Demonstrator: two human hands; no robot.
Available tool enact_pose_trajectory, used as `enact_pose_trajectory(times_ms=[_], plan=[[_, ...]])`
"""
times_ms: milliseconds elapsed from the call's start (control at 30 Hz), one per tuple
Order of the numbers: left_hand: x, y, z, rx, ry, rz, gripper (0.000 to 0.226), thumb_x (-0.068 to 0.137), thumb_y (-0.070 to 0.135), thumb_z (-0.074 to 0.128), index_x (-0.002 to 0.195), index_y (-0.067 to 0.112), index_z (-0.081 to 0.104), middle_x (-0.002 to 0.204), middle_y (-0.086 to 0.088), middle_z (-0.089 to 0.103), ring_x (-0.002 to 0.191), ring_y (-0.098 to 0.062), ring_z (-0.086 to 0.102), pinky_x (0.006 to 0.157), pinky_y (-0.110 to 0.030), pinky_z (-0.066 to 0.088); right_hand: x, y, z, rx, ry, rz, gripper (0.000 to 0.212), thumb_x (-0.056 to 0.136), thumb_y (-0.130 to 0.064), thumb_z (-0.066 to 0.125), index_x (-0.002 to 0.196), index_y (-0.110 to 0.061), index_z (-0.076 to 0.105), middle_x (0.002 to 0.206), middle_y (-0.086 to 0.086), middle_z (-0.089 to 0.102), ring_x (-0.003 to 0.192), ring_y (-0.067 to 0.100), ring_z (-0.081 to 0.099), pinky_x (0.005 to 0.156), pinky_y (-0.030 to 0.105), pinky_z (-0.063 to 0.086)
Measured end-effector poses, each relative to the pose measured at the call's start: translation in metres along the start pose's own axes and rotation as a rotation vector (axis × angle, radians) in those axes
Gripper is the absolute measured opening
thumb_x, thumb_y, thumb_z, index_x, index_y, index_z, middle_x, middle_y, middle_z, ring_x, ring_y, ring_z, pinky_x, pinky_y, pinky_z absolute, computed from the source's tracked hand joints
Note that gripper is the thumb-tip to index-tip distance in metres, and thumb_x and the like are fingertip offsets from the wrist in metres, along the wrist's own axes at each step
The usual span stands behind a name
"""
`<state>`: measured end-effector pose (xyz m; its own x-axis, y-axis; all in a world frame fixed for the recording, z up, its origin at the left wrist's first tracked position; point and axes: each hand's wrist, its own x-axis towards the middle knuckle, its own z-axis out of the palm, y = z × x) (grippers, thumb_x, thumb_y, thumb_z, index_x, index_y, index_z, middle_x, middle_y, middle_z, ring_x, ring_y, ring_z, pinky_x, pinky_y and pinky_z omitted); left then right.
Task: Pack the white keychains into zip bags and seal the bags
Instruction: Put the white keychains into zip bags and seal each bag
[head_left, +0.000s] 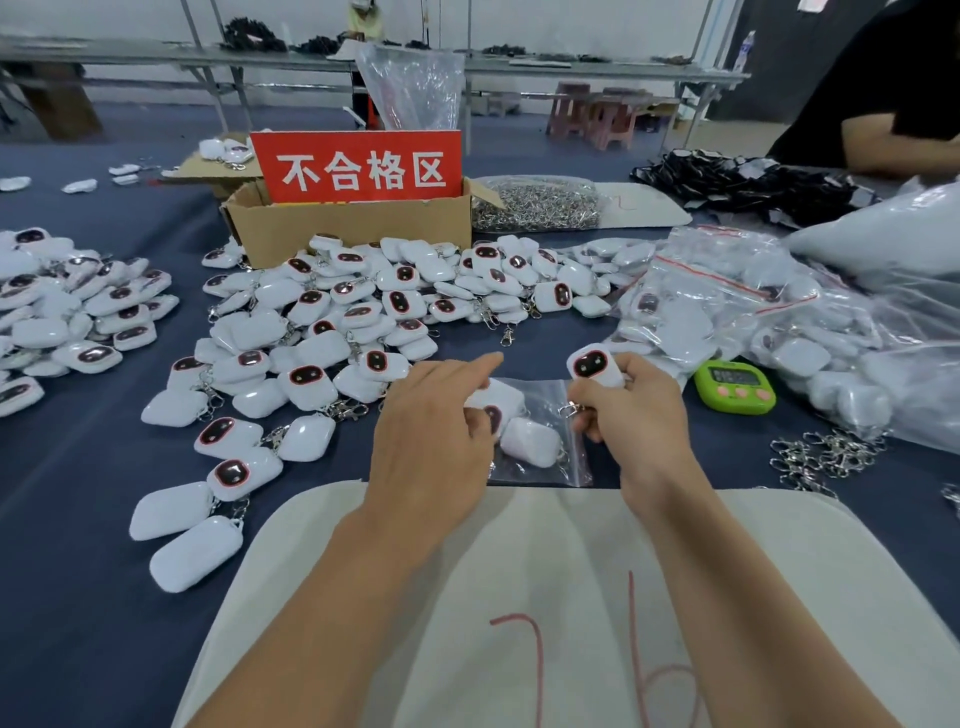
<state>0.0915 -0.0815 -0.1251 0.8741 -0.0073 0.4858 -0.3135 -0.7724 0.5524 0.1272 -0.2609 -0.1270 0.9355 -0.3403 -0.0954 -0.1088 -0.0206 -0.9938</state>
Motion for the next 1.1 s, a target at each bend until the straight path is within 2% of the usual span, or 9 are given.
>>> enact_pose_trajectory(times_ms=[100,200,267,367,433,600,733,867,1100], plan=[[0.004,-0.005,0.004,0.115,-0.116,-0.030,0.060,0.090,0.000,0.054,0.141,0.029,0.060,0.111,0.013,0.069,0.108,-0.014,0.054,0.095,-0.021,0.024,0.000,0.000,-0.001,-0.013,-0.008,-0.017,0.019,0.081,-0.003,0.072,0.084,-0.021,0.068,0.068,-0.005,0.068,0.046,0.013,0.057,0.044,0.021,0.042],[0.006,-0.006,0.008,0.137,-0.149,-0.057,0.054,0.091,0.001,0.054,0.135,0.030,0.064,0.106,0.013,0.069,0.101,-0.011,0.052,0.090,-0.021,0.021,-0.001,0.001,-0.003,-0.020,-0.024,-0.029,0.021,0.080,-0.003,0.073,0.085,-0.023,0.068,0.066,-0.007,0.068,0.047,0.013,0.058,0.044,0.022,0.043],[0.005,-0.005,0.007,0.081,-0.077,-0.110,0.054,0.089,-0.003,0.054,0.132,0.028,0.067,0.107,0.011,0.071,0.095,-0.006,0.045,0.089,-0.022,0.025,-0.001,0.001,-0.003,-0.031,-0.039,-0.033,0.022,0.080,-0.004,0.073,0.088,-0.024,0.069,0.071,-0.005,0.069,0.049,0.012,0.058,0.046,0.020,0.043],[0.008,-0.008,0.001,0.033,0.082,-0.201,0.060,0.087,-0.008,0.051,0.134,0.026,0.066,0.114,0.009,0.072,0.103,-0.014,0.057,0.102,-0.032,0.040,-0.001,0.000,-0.004,-0.020,-0.049,-0.025,0.024,0.079,-0.004,0.073,0.092,-0.024,0.070,0.075,-0.003,0.069,0.047,0.009,0.057,0.045,0.018,0.043],[0.010,-0.014,-0.004,-0.007,0.097,-0.289,0.059,0.090,-0.005,0.049,0.136,0.028,0.064,0.116,0.010,0.071,0.106,-0.016,0.061,0.101,-0.037,0.046,-0.001,0.000,-0.004,-0.020,-0.051,-0.017,0.025,0.079,-0.004,0.073,0.093,-0.024,0.070,0.075,-0.002,0.069,0.046,0.009,0.057,0.045,0.018,0.043],[0.011,-0.020,-0.009,-0.137,0.048,-0.436,0.050,0.096,0.010,0.055,0.137,0.037,0.061,0.112,0.019,0.067,0.098,-0.003,0.059,0.090,-0.027,0.043,-0.002,0.000,-0.004,-0.028,-0.055,0.001,0.025,0.080,-0.004,0.073,0.094,-0.025,0.070,0.077,-0.001,0.070,0.046,0.009,0.058,0.047,0.018,0.043],[0.010,-0.013,-0.005,-0.116,-0.056,-0.345,0.050,0.093,0.034,0.064,0.142,0.041,0.055,0.120,0.022,0.065,0.110,-0.009,0.055,0.100,-0.038,0.046,-0.001,-0.001,-0.004,-0.039,-0.061,0.004,0.025,0.080,-0.005,0.073,0.094,-0.024,0.070,0.079,0.000,0.070,0.047,0.009,0.059,0.050,0.022,0.044],[0.007,-0.009,0.003,0.024,-0.102,-0.102,0.058,0.092,0.018,0.062,0.148,0.031,0.052,0.126,0.013,0.065,0.123,-0.013,0.050,0.110,-0.037,0.036,-0.002,-0.001,-0.004,-0.036,-0.065,0.007,0.024,0.079,-0.004,0.073,0.094,-0.023,0.071,0.075,-0.003,0.069,0.047,0.010,0.058,0.051,0.023,0.044],[0.005,0.001,0.015,0.093,-0.144,0.062,0.046,0.094,0.010,0.050,0.133,0.027,0.065,0.116,0.008,0.068,0.117,-0.016,0.052,0.102,-0.029,0.026,-0.004,-0.009,-0.008,0.098,-0.088,0.044,0.019,0.077,0.007,0.068,0.089,-0.009,0.066,0.066,0.004,0.066,0.050,0.017,0.055,0.042,0.022,0.040]])
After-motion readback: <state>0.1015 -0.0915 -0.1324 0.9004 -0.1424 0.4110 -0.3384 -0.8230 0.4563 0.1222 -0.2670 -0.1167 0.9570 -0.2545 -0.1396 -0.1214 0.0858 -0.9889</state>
